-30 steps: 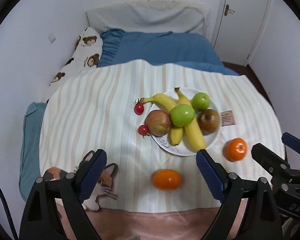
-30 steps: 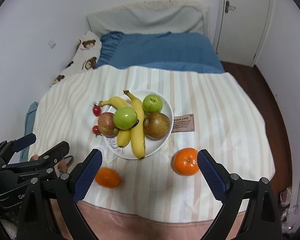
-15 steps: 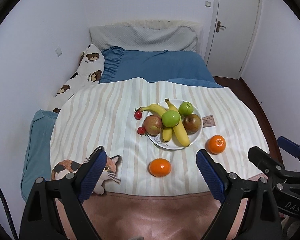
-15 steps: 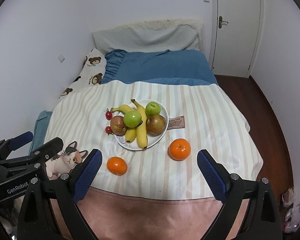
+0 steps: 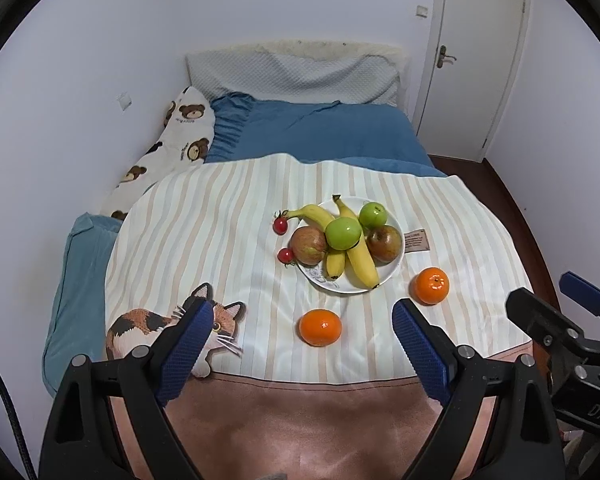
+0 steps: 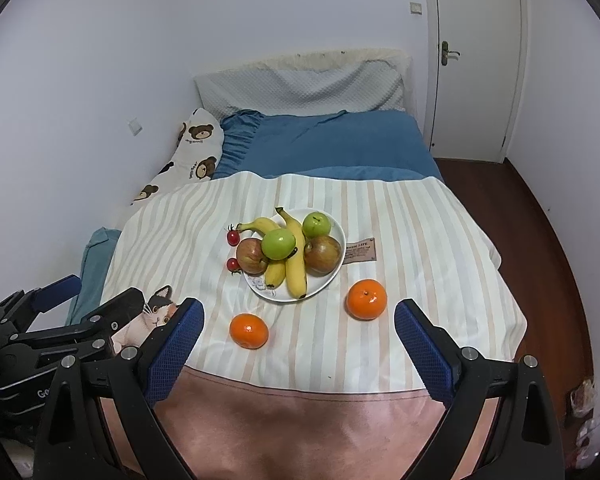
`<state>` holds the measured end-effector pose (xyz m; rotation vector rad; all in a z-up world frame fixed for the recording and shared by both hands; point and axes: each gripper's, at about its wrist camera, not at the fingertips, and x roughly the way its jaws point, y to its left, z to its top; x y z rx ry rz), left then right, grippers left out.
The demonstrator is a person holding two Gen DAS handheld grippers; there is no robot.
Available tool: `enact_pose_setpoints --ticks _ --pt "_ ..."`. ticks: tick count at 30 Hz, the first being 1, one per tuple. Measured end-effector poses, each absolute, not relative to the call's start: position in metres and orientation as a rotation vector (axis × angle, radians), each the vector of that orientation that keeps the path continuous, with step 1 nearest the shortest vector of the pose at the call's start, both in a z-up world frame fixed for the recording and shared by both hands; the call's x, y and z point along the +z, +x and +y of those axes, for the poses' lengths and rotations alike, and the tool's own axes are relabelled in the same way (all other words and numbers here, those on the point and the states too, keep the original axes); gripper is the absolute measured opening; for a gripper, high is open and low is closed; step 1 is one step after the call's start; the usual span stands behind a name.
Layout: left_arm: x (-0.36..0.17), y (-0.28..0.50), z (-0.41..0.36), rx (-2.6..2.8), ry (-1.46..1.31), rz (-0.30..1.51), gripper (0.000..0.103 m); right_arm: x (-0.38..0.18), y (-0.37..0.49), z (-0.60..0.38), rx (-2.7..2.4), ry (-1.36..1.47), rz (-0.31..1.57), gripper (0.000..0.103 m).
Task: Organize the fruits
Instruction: 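Move both tools back toward the two oranges on the cloth, then grasp an orange with the left tool while the right tool grasps the other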
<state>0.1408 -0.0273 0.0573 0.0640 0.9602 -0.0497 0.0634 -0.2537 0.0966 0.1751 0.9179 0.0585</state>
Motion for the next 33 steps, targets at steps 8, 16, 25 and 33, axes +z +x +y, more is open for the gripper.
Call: enact_pose_setpoints --ticks 8,16,25,33 --pt "0.008 0.180 -0.023 0.012 0.031 1.077 0.091 0.037 0.109 -0.302 0.008 0.276 1.025 0.100" --pt "-0.099 0.229 -0.031 0.006 0.011 1.332 0.091 -0.061 0.185 -0.333 -0.016 0.294 1.176 0.100" --pt "-0.200 0.256 -0.054 -0.071 0.020 1.560 0.091 -0.141 0.236 -0.313 0.016 0.225 1.319 0.094" --pt "-0.216 0.269 -0.063 -0.062 0.068 1.518 0.064 -0.170 0.251 -0.306 0.008 0.130 1.359 0.064"
